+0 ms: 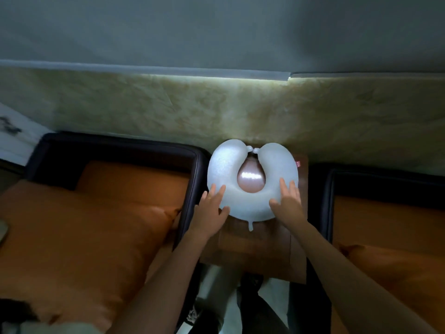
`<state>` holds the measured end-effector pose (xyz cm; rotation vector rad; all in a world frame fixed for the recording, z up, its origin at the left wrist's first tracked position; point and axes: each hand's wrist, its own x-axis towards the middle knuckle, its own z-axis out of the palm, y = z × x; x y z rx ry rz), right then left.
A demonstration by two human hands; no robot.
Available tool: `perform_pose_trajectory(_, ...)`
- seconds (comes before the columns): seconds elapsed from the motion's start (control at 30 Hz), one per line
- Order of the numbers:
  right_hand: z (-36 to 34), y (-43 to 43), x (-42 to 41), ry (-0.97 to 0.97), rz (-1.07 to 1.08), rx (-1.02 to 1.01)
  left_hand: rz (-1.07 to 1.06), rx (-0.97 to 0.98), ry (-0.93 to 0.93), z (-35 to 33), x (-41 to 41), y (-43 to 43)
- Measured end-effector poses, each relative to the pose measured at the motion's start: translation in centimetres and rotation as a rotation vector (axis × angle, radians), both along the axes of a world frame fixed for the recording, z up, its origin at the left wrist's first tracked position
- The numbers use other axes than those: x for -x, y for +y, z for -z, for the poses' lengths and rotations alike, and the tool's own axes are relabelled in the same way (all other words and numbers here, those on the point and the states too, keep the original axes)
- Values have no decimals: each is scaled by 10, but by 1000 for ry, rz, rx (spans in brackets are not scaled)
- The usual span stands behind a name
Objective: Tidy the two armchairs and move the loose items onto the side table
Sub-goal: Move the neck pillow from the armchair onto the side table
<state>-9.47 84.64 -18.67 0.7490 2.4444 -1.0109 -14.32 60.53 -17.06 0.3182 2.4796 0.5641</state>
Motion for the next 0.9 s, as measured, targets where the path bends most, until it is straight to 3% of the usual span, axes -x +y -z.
perform_pose_trajectory(0.3,-9,-84,-73,67,-155,181,-279,-56,1,-51,-126,-103)
perform_pose_trajectory(0.5,-32,-180,-118,-159,-542,155,-626,-53,-142,-29,-238,-211)
perform_pose_trajectory(0.7,-23,-278,-183,-376,-841,148,-662,-163,-202,-17,-366,-295)
perform_pose_trajectory(0.9,-32,-380,-273,-361,-981,90,-898,-228,-240,3,-491,-379)
